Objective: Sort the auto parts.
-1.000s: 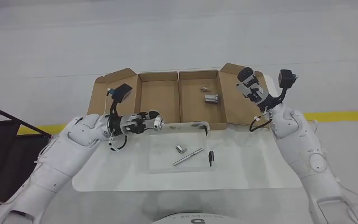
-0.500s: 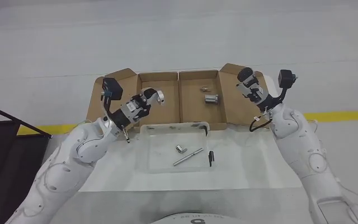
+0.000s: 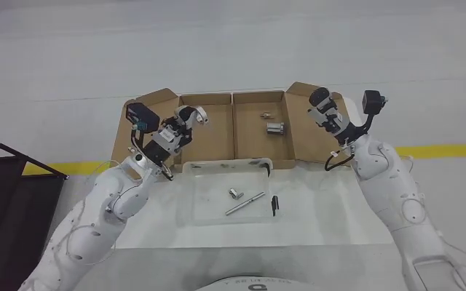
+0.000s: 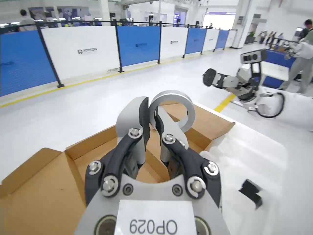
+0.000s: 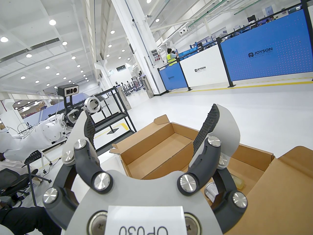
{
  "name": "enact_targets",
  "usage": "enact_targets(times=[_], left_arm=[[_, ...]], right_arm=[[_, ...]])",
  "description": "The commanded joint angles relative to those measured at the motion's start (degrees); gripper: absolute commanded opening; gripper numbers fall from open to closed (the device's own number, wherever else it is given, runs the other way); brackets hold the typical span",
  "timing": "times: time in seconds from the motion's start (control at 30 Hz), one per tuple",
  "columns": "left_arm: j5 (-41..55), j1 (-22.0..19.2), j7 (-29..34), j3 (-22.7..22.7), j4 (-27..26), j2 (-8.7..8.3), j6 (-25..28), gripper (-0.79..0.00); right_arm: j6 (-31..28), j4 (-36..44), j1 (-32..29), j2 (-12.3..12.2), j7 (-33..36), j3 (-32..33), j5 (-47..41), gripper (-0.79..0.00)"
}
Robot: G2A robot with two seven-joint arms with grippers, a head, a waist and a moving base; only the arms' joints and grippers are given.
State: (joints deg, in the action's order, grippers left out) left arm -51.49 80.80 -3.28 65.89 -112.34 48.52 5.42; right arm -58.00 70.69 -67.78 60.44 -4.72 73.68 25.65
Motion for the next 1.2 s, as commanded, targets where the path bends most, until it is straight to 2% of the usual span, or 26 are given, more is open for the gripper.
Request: enact_targets(times=[0.0, 0.33, 0.5, 0.73, 0.9, 1.17], left_arm=[[-5.1, -0.1, 0.6, -0.8, -1.0, 0.31, -4.3, -0.785], [-19.6, -4.7, 10.6, -7.4, -6.1, 2.16, -6.9, -0.785], [-23.0, -6.0, 12.0, -10.9, -6.1, 3.35, -7.3, -0.785], [-20.0, -7.4, 11.3, -11.3, -3.1, 4.55, -5.5, -0.785], [-11.7, -7.2, 11.3, -8.6, -2.1, 4.66, 1.1, -0.785], [-11.7, -7.2, 11.3, -8.6, -2.1, 4.66, 1.1, -0.785]], right_arm=[[0.0, 0.0, 0.0, 0.0, 0.0, 0.0, 0.0, 0.000], [0.0, 0.0, 0.0, 0.0, 0.0, 0.0, 0.0, 0.000], [0.0, 0.0, 0.0, 0.0, 0.0, 0.0, 0.0, 0.000], [0.0, 0.0, 0.0, 0.0, 0.0, 0.0, 0.0, 0.000], [0.0, 0.0, 0.0, 0.0, 0.0, 0.0, 0.0, 0.000], [0.0, 0.0, 0.0, 0.0, 0.0, 0.0, 0.0, 0.000]])
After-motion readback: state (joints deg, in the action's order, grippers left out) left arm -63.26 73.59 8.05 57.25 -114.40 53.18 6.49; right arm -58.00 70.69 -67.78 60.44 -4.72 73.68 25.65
